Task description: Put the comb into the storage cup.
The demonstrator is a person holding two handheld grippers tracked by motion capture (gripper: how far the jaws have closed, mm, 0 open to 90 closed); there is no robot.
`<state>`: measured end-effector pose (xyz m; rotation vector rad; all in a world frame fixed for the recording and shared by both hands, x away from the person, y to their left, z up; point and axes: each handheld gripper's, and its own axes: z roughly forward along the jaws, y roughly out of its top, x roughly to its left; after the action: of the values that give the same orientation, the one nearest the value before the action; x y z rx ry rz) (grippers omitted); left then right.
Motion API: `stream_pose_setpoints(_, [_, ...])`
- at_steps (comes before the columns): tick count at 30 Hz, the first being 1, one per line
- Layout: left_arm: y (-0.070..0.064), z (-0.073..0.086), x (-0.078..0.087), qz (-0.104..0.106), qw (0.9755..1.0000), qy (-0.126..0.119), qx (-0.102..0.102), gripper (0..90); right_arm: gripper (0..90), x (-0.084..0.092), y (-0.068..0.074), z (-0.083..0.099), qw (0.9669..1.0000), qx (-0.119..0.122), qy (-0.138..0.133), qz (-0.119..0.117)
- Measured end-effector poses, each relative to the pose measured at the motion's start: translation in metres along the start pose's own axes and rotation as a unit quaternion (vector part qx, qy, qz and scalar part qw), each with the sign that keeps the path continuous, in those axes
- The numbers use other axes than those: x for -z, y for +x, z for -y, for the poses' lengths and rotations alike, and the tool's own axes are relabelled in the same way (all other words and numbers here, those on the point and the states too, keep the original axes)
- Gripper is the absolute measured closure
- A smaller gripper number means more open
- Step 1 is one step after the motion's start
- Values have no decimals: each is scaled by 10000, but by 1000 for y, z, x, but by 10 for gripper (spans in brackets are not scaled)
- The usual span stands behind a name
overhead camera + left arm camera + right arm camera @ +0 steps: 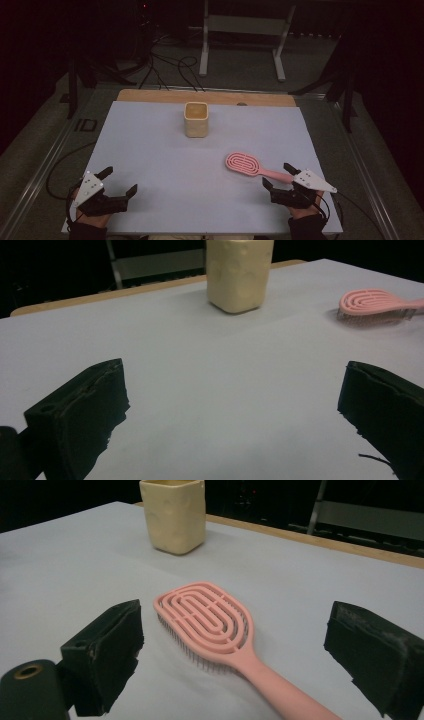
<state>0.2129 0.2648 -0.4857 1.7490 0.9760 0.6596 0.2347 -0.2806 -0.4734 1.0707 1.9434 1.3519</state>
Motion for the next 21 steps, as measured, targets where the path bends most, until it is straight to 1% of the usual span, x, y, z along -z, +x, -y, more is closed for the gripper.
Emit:
stream_pose_setpoints(3, [1, 1, 0, -58, 10000, 11, -13, 1, 86, -1, 1, 0, 10000, 4, 24, -3])
stream_pose_setpoints(6, [2, 1, 0, -115, 9999, -29, 17, 1, 86, -2, 2, -1, 10000, 18, 35, -50])
stream_pose_setpoints(11, [4, 2, 2, -208, 9997, -94, 79, 1, 87, -2, 3, -9, 10000, 73, 4, -46])
stream_pose_setpoints(16, [5, 3, 3, -302, 9994, -136, 114, 1, 87, -2, -3, -19, 9999, 111, -39, -10])
stream_pose_setpoints(19, [5, 3, 3, -318, 9993, -135, 145, 1, 87, -3, -9, -26, 9999, 124, -54, 53])
stream_pose_setpoints(20, [5, 3, 3, -332, 9993, -137, 142, 1, 87, -3, -12, -28, 9999, 95, -37, 58])
stream_pose_setpoints(21, [5, 3, 3, -332, 9993, -137, 142, 1, 87, -3, -12, -28, 9999, 95, -37, 58])
